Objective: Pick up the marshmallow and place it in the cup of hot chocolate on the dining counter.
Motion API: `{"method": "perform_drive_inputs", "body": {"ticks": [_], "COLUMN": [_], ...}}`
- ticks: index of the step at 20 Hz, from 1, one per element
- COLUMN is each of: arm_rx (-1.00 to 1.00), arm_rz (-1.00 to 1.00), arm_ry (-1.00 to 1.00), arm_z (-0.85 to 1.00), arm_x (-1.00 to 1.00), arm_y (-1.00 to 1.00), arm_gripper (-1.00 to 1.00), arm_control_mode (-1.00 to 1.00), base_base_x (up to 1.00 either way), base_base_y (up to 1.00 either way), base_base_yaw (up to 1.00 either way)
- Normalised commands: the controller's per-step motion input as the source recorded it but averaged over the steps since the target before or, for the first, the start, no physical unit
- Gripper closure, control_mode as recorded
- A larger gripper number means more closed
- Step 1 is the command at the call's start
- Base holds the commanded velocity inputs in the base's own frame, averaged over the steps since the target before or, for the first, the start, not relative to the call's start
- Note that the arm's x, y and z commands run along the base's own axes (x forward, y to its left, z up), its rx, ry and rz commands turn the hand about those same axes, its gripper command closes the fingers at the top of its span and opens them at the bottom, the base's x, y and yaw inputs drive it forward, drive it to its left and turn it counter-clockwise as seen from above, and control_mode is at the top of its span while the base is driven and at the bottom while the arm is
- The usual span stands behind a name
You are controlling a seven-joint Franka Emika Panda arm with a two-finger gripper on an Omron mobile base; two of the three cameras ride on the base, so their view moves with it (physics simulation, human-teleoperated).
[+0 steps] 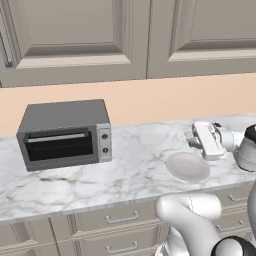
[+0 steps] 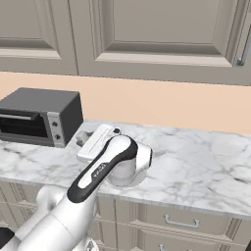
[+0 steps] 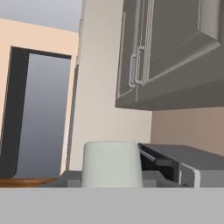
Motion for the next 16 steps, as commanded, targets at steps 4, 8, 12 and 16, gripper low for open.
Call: {"method": "perform_drive_inputs", "body": {"ticks": [4, 8, 12, 16], "arm_rx": [0.03, 0.01, 0.0, 0.0], "arm_rz": [0.01, 0.01, 0.0, 0.0], "arm_ry": [0.0, 0.0, 0.0, 0.0], "arm_z": [0.35, 0.43, 0.0, 0.0], "arm_x": [-0.4, -0.39, 0.0, 0.0], "arm_y": [0.07, 0.03, 0.0, 0.0], "arm_gripper": [1.0, 1.0, 1.0, 1.0], "arm_control_mode": [-1.0, -1.0, 1.0, 1.0], "base_base_x": [0.0, 0.0, -0.59, -1.0], "base_base_y": [0.0, 0.0, -0.21, -0.57], "base_base_yaw": [0.0, 0.0, 0.0, 0.0]}}
